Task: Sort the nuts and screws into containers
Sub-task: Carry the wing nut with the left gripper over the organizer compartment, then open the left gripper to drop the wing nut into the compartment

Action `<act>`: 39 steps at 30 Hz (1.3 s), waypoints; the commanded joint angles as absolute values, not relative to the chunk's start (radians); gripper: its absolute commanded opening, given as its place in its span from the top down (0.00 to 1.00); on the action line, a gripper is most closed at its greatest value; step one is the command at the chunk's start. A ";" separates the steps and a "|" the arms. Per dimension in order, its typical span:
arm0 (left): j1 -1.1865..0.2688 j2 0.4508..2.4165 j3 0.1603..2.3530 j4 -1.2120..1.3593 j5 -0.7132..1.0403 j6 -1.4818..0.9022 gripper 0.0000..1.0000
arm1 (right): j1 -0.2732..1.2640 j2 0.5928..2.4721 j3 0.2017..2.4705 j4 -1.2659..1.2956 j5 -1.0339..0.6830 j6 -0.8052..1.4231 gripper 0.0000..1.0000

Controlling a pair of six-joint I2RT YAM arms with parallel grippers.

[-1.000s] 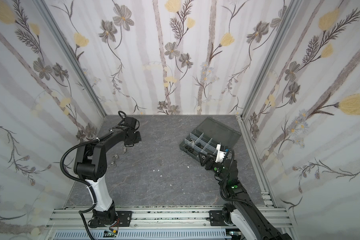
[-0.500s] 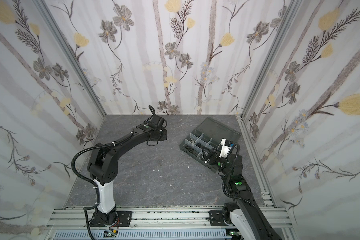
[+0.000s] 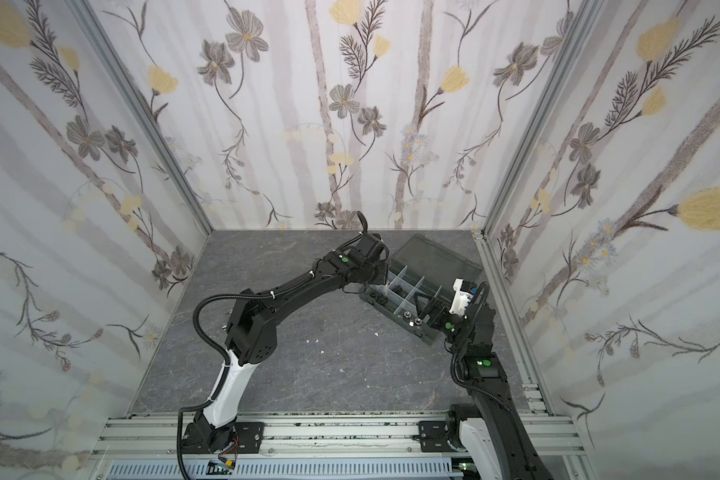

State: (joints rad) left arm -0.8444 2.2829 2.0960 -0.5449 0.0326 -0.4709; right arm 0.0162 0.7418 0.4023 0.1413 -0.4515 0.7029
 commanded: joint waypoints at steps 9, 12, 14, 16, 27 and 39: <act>-0.910 2.446 2.302 -0.533 0.116 -0.509 0.90 | -0.011 0.752 0.335 0.266 -0.493 0.850 0.08; -0.919 2.463 2.305 -0.510 0.131 -0.520 0.91 | -0.012 0.758 0.329 0.288 -0.500 0.859 0.08; -0.922 2.472 2.306 -0.492 0.147 -0.530 0.90 | -0.014 0.759 0.327 0.297 -0.507 0.861 0.08; -0.926 2.487 2.306 -0.478 0.163 -0.536 0.91 | -0.015 0.759 0.329 0.297 -0.512 0.861 0.08; -0.939 2.558 2.352 -0.466 0.190 -0.548 0.84 | -0.018 0.755 0.321 0.304 -0.524 0.857 0.09; -0.898 2.510 2.411 -0.501 0.152 -0.530 0.41 | -0.004 0.722 0.349 0.264 -0.563 0.807 0.14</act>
